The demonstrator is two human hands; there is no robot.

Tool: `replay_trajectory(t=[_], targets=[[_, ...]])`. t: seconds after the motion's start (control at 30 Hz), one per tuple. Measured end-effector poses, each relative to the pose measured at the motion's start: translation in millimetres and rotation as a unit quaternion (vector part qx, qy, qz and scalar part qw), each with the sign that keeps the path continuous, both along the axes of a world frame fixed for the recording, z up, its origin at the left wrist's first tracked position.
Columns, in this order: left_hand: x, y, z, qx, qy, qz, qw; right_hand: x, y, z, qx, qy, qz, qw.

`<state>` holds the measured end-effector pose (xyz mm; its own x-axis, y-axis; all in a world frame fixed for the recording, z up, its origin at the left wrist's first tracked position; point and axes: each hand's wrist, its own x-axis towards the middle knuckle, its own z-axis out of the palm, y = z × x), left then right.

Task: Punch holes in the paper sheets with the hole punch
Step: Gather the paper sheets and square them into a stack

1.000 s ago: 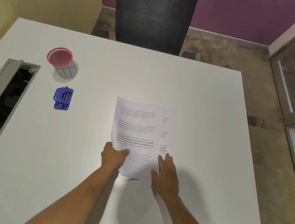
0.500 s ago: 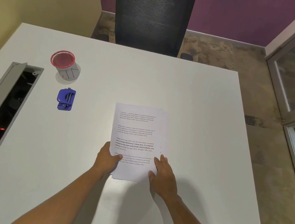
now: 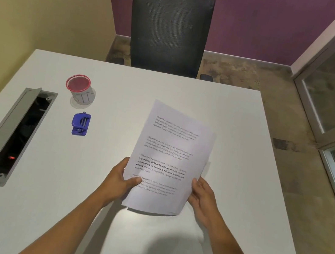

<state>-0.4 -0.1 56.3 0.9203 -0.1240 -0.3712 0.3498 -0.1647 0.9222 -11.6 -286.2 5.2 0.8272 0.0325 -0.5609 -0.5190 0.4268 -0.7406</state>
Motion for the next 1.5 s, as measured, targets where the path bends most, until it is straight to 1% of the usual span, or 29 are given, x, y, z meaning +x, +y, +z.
replay_trajectory(t=[0.1,0.23,0.33,0.4,0.57,0.73,1.07,1.17,1.3,1.4,1.5], targets=[[-0.7,2.0,9.7,-0.002,-0.019,-0.012,1.0,8.1,-4.7,22.4,0.03,-0.039,-0.012,0.999],[-1.9,0.8,16.5,0.014,-0.052,-0.018,0.998,21.1,-9.2,57.5,-0.006,-0.102,0.017,0.995],[-3.4,-2.4,20.8,0.038,-0.085,0.009,0.996,30.0,-9.9,80.3,-0.083,-0.128,0.028,0.988],[-5.8,-4.5,21.7,0.058,-0.097,0.036,0.993,32.9,-7.8,90.6,-0.113,-0.143,0.031,0.983],[-4.2,-5.6,33.8,0.059,-0.138,0.105,0.983,34.6,-2.3,108.7,-0.141,-0.191,0.025,0.971],[1.6,-3.8,48.8,0.034,-0.17,0.122,0.977,34.8,0.2,120.1,-0.155,-0.231,0.015,0.96],[-3.2,-9.1,45.5,0.023,-0.16,0.164,0.973,20.7,6.6,96.4,-0.22,-0.192,0.032,0.956],[-1.3,-9.8,47.9,0.032,-0.179,0.169,0.969,22.6,6.2,100.4,-0.223,-0.208,0.036,0.952],[-1.8,-10.0,45.6,0.028,-0.166,0.162,0.972,18.1,8.7,101.2,-0.249,-0.233,0.062,0.938],[-8.6,-13.0,40.4,0.032,-0.165,0.132,0.977,7.8,14.1,87.6,-0.263,-0.2,0.065,0.942],[-13.3,-18.7,34.8,0.023,-0.152,0.12,0.981,-2.9,16.6,74.4,-0.261,-0.163,0.034,0.951]])
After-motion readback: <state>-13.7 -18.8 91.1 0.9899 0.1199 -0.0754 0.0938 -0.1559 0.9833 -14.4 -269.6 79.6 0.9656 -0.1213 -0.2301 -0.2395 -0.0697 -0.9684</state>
